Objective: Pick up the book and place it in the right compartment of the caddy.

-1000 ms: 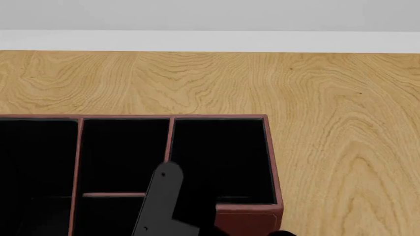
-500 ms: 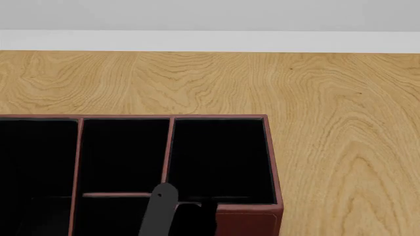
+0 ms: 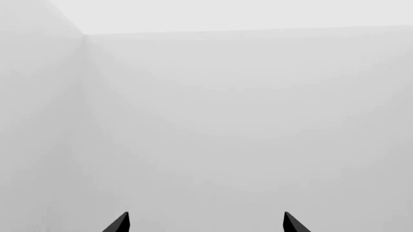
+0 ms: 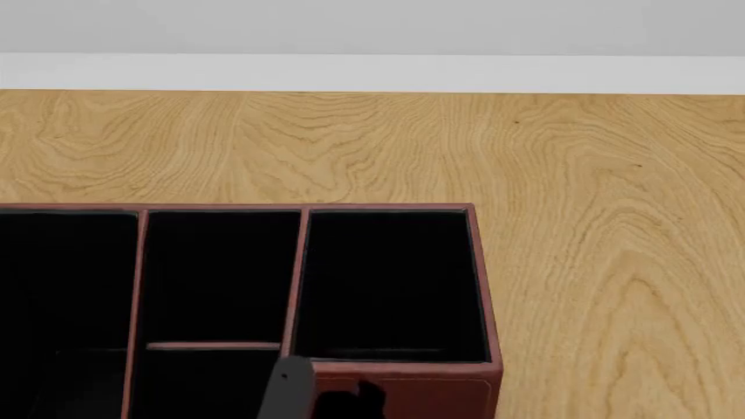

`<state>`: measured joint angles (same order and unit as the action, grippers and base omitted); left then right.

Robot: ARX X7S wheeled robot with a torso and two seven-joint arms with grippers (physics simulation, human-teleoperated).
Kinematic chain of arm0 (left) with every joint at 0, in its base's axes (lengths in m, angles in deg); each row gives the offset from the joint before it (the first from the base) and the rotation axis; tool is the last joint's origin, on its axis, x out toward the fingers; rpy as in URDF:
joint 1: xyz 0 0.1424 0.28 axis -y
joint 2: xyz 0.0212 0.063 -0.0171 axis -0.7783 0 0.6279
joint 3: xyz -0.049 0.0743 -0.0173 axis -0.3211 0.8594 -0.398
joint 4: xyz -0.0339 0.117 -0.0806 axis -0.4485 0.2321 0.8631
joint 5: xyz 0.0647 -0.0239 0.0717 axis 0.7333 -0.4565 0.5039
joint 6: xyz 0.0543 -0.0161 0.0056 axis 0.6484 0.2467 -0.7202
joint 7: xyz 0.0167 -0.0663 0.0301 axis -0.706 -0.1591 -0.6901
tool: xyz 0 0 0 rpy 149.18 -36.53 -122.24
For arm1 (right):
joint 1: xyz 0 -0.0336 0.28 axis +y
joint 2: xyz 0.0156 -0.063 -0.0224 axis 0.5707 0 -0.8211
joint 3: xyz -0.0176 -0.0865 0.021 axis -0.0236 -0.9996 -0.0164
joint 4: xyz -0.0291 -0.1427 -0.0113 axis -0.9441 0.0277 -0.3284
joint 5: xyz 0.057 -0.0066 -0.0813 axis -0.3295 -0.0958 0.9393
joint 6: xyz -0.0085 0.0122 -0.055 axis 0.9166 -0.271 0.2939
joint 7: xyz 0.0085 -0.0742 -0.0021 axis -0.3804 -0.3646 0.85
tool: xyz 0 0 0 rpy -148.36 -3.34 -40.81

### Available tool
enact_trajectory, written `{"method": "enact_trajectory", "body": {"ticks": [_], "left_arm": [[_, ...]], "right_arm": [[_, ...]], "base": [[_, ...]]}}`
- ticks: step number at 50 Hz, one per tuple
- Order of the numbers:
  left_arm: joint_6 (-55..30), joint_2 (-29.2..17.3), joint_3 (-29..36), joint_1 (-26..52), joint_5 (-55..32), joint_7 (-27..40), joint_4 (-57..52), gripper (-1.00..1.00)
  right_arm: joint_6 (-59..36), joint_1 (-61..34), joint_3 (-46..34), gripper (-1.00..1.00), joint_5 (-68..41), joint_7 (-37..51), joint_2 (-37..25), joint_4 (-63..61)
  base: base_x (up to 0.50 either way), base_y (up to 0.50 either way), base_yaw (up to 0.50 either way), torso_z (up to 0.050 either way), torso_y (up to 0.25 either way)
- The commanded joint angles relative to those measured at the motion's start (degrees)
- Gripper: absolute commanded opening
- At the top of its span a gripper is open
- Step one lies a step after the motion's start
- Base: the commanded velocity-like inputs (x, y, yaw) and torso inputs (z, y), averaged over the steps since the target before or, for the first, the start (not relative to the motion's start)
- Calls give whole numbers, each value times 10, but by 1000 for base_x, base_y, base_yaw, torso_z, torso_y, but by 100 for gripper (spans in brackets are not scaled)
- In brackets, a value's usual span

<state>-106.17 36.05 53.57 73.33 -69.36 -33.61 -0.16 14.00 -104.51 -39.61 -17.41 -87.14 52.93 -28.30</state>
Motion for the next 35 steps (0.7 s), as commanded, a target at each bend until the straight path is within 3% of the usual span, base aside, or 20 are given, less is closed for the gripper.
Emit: {"method": "enact_trajectory", "body": {"ticks": [1,35], "left_arm": [[4,-6,0,-1,-6,5,1,100],[16,-17,11,-2,-16,20,7,100]], "right_arm": [[14,9,-15,100,10,-2,1,19],[47,39,-60,100,36,-11,2,78]], "base": [[0,0,0,0,0],[0,0,0,0,0]]}}
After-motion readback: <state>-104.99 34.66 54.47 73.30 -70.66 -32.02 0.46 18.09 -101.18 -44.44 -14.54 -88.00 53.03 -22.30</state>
